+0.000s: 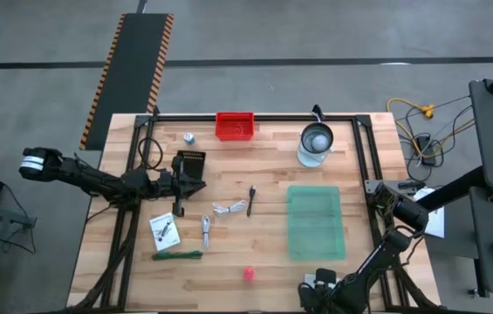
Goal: Pick and place items into bin
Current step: Put the bottom card reader box into the red bin
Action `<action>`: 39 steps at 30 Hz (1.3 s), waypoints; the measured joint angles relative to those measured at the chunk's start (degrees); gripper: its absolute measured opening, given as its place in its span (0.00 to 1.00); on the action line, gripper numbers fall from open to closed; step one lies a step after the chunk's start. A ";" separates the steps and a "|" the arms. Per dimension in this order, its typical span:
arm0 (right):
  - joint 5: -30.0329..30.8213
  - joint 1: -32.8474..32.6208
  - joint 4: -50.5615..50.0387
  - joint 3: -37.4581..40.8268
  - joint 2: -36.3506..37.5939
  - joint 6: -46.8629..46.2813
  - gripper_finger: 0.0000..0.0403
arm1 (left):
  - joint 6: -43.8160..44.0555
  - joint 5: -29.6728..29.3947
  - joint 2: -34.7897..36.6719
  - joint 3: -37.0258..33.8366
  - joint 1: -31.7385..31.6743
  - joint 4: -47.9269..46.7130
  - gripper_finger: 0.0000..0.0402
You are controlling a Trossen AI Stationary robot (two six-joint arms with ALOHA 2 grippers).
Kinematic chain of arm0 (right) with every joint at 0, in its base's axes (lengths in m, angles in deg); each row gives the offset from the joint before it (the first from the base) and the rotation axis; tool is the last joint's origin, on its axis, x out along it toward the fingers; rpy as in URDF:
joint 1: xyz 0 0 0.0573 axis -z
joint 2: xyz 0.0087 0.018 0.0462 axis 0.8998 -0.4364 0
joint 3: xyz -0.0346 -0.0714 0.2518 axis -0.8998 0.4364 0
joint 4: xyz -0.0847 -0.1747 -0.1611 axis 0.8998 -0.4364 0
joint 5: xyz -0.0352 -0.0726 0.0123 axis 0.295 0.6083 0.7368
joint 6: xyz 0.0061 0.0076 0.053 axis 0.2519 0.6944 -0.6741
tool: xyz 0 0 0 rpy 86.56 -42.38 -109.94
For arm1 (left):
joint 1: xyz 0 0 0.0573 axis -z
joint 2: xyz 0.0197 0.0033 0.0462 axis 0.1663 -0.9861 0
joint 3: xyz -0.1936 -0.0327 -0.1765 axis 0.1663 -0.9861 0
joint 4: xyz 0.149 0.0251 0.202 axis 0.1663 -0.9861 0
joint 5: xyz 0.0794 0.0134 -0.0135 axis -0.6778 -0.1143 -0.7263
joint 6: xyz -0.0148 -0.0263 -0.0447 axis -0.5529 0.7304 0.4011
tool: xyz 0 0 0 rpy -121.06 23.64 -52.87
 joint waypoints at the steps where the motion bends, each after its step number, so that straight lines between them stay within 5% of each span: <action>1: 0.00 0.00 -0.02 0.00 0.00 0.00 0.26 | 0.00 0.00 0.00 0.00 0.00 0.00 0.03; 19: -0.16 -0.15 -0.39 0.17 -0.14 1.05 0.03 | 0.02 0.00 0.00 0.00 0.01 -0.02 0.03; 39: 4.28 -0.26 -0.83 -0.37 0.15 1.77 0.02 | 0.02 0.00 0.00 0.00 0.01 -0.04 0.03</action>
